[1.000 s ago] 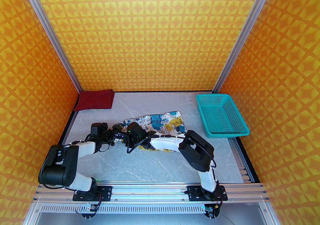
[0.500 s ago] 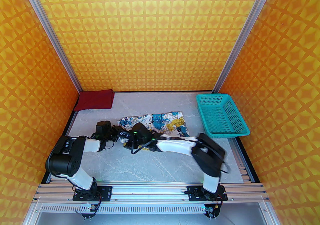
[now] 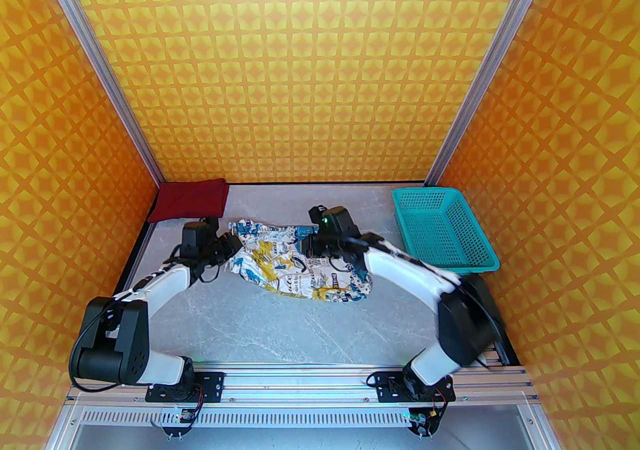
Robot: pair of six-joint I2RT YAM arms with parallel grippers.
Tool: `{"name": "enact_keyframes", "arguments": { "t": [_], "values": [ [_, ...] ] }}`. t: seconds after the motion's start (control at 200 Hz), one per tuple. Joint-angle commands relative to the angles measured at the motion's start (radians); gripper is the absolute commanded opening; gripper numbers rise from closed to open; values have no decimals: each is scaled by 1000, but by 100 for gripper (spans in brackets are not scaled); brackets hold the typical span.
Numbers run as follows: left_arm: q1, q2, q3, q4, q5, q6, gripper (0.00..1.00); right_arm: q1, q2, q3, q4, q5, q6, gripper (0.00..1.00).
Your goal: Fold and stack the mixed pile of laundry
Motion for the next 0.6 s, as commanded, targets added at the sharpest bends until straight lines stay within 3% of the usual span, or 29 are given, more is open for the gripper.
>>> {"name": "enact_keyframes", "arguments": {
  "t": [0.0, 0.27, 0.495, 0.595],
  "values": [
    [7, -37, 51, -165, -11, 131, 0, 2, 140, 123, -9, -100, 95, 0],
    [6, -71, 136, -269, -38, 220, 0, -12, 472, 419, -56, -89, 73, 0],
    [6, -64, 213, -323, -38, 250, 0, 6, 642, 547, -29, -43, 91, 0],
    [-3, -56, 263, -390, -61, 267, 0, 7, 683, 581, 17, -87, 131, 0]
  ]
}}
